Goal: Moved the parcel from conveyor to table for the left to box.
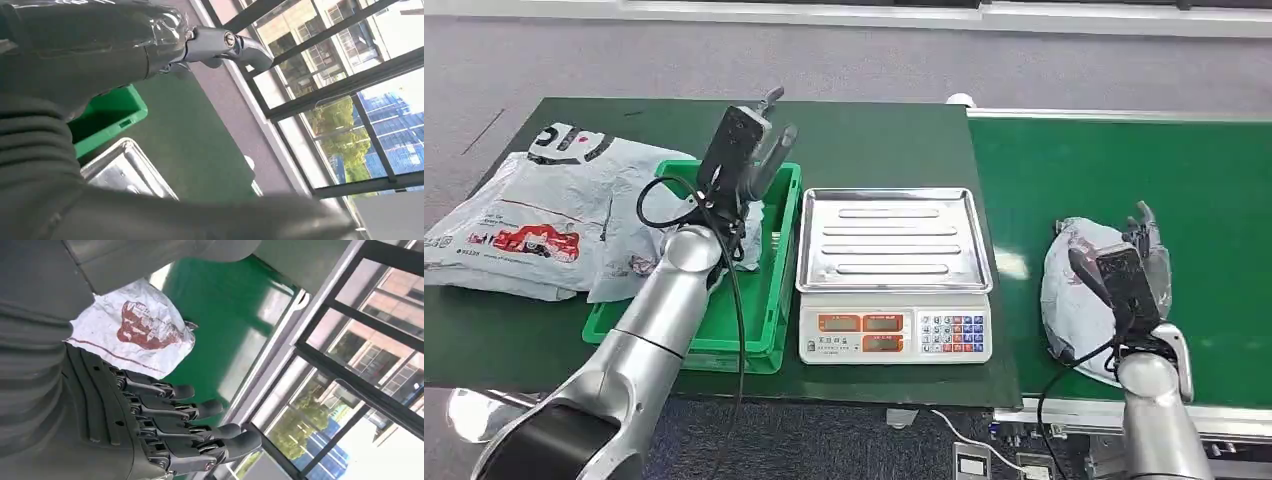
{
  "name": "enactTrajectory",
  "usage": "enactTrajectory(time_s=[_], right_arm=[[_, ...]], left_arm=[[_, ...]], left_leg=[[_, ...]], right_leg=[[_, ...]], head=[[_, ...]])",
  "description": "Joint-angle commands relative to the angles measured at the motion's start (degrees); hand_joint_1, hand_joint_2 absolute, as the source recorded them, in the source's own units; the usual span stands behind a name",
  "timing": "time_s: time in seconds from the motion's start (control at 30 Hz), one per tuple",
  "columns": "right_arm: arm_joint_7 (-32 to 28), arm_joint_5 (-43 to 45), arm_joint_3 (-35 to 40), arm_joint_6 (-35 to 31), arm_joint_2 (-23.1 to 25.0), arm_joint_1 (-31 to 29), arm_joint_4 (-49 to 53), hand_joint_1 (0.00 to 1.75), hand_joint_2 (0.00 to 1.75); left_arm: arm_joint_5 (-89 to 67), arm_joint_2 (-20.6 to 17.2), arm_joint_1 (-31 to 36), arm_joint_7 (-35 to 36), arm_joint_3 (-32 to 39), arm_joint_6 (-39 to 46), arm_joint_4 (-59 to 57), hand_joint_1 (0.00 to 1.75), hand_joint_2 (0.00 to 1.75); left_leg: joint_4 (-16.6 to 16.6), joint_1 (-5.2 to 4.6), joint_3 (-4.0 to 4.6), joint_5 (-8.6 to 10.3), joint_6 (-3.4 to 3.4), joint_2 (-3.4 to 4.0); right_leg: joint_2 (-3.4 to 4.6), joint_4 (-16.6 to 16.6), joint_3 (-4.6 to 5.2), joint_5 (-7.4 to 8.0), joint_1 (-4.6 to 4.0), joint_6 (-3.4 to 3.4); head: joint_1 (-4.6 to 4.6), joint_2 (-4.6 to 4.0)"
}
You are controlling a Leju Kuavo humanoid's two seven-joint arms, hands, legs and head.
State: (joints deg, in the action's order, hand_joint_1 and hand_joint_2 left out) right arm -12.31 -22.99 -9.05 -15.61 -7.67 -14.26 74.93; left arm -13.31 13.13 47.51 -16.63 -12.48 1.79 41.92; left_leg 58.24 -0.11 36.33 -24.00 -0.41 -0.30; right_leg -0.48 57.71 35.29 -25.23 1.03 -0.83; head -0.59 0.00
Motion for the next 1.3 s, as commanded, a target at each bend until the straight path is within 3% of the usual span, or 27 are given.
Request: enactTrajectory(time_s=[0.03, 0.5, 0.53, 1.07, 1.3], right_arm=[[0.3, 0.1, -0.7, -0.1, 1.1, -1.3, -2.2, 0.00, 1.75], [0.2, 0.2, -0.6, 0.3, 0.9, -2.2, -3.6, 0.00, 1.75], [0.2, 0.1, -0.4, 0.5, 0.8, -2.8, -4.4, 0.00, 1.75], [0.1, 0.2, -0.8, -0.2, 0.2, -5.3, -8.6, 0.00, 1.75], [-1.2, 1.0, 1.7, 0.1, 0.1, -5.7, -10.6, 0.00, 1.75]], left_arm=[[0.0, 0.0, 3.2, 0.5, -1.3, -0.3, -4.3, 0.00, 0.00], [1.4, 0.3, 3.1, 0.3, -1.0, -1.7, -4.1, 0.00, 0.00], [0.6, 0.1, 3.1, 0.2, -1.9, -1.3, -4.1, 0.00, 1.75], [2.4, 2.2, 3.5, 0.3, -3.0, -1.7, -10.0, 0.00, 1.75], [3.5, -0.9, 1.0, -2.4, -4.4, -1.0, -10.4, 0.00, 1.75]], left_leg=[[0.0, 0.07, -0.23, -0.08, -0.03, 0.07], [-0.1, 0.09, -0.32, -0.10, -0.04, 0.10], [0.0, 0.04, -0.19, -0.07, -0.03, 0.07], [-0.1, 0.07, -0.27, -0.08, -0.02, 0.07], [-0.2, 0.06, -0.47, -0.09, -0.05, 0.26]], right_leg=[[0.08, -0.1, -0.25, -0.03, -0.07, 0.06], [0.11, -0.2, -0.34, -0.03, -0.10, 0.08], [0.08, -0.1, -0.18, -0.03, -0.05, 0.05], [0.07, -0.2, -0.31, -0.02, -0.08, 0.05], [0.27, -0.3, -0.44, 0.02, -0.08, 0.09]], head=[[0.00, 0.00], [0.00, 0.00], [0.00, 0.00], [0.00, 0.00], [0.00, 0.00]])
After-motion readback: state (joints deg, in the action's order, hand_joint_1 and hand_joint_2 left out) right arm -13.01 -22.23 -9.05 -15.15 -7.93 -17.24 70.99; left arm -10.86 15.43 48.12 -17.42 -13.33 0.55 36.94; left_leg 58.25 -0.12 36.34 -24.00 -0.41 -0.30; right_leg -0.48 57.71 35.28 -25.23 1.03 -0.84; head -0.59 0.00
